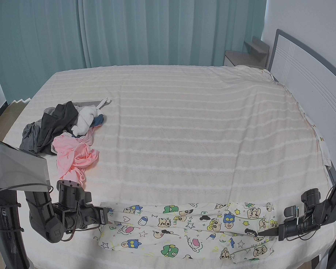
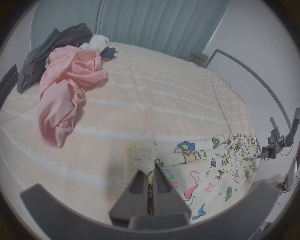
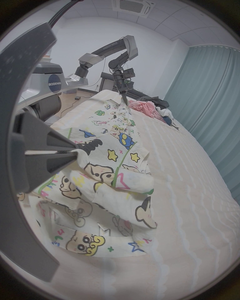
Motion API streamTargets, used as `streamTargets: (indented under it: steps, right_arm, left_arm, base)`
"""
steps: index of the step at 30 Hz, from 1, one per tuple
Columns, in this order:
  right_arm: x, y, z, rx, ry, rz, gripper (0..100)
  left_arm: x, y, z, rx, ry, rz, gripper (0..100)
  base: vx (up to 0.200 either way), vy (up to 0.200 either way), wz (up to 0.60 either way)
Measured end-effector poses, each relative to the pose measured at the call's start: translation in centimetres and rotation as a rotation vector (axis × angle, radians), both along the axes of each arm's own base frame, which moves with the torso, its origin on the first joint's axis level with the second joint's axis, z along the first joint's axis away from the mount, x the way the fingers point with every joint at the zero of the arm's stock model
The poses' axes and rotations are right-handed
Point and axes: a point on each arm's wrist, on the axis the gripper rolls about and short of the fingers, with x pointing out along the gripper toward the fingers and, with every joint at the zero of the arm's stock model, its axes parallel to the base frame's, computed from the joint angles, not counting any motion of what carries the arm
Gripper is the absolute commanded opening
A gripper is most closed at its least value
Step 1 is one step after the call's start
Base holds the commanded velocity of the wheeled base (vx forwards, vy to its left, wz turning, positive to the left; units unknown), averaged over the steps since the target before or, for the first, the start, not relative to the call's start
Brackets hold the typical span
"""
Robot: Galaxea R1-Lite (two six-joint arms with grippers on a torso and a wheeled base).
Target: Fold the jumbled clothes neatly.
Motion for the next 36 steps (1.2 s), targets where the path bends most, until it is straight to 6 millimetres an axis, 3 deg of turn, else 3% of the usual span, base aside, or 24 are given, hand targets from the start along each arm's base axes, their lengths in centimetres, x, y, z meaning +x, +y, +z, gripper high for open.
streamTargets:
  steps: [13, 14, 15, 16, 29, 36]
  right_arm:
    - [-1.0, -0.5, -1.1, -0.066, 0.029, 0.039, 0]
    - [-0.9, -0.5, -1.1, -0.066, 0.029, 0.038, 0]
    - [-0.9, -0.5, -1.1, -0.067, 0.03, 0.037, 0]
    - [-0.9, -0.5, -1.1, -0.069, 0.031, 0.036, 100]
    - [-0.7, -1.1, -0.5, -0.096, -0.004, 0.005, 100]
    - [-0.4, -2.1, 1.5, -0.118, -0.093, -0.042, 100]
  left_arm:
    - [-1.2, 0.2, -1.8, -0.003, -0.005, -0.002, 0]
    - [-1.4, 0.1, -2.0, -0.001, 0.005, -0.004, 100]
    - [-1.5, 0.1, -2.0, 0.0, 0.012, -0.007, 100]
    - [-1.6, 0.1, -2.1, 0.002, 0.017, -0.009, 100]
    - [-2.0, 0.0, -1.8, -0.011, -0.033, -0.009, 100]
    - [-4.0, 0.7, -0.7, -0.084, 0.006, 0.044, 100]
  base:
    - [0.0, 0.0, 0.0]
    - [0.0, 0.0, 0.0]
    - [0.0, 0.0, 0.0]
    - [0.0, 0.0, 0.0]
    - [0.0, 0.0, 0.0]
    - [0.0, 0.0, 0.0]
